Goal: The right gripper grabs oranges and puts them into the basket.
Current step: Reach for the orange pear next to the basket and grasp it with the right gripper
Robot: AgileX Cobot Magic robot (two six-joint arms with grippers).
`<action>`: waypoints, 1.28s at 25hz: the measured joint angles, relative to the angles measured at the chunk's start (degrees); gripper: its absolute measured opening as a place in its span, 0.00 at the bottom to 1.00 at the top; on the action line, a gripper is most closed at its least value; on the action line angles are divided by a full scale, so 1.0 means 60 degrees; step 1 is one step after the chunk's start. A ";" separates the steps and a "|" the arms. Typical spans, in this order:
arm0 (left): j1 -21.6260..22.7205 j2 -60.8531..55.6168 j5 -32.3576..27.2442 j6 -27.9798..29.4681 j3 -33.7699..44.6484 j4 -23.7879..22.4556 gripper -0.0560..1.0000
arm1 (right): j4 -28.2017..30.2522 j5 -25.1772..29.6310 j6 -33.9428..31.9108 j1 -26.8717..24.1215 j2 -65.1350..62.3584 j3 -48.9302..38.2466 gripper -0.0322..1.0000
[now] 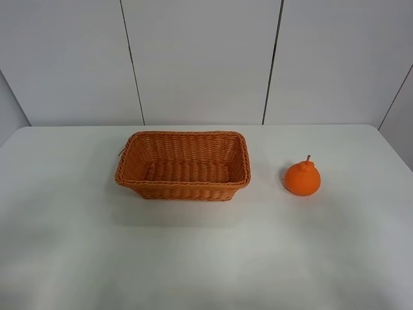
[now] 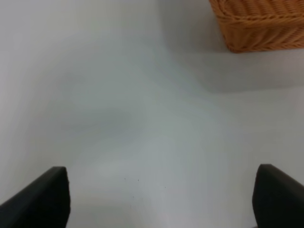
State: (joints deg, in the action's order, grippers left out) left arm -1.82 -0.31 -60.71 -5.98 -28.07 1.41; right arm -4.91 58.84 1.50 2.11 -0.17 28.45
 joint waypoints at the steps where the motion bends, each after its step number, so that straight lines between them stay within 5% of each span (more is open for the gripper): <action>1: 0.0000 0.0000 0.0000 0.0000 0.0000 0.0000 0.89 | 0.0000 0.0000 0.0000 0.0000 0.0000 0.0000 0.67; 12: 0.0000 0.0000 0.0000 0.0000 0.0000 0.0000 0.89 | -0.0017 0.0000 -0.0030 0.0000 0.0689 0.0135 0.67; 25: 0.0000 0.0000 0.0000 0.0000 0.0000 0.0000 0.89 | -0.0074 -0.0121 -0.0076 0.0000 1.0434 0.4619 0.67; 32: 0.0000 0.0000 0.0000 0.0000 0.0000 0.0000 0.89 | -0.0074 0.0649 -0.0009 0.0000 1.5255 0.7984 0.67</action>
State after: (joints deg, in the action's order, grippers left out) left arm -1.82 -0.31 -60.71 -5.98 -28.07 1.41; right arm -5.35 62.73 1.44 2.11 91.36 76.35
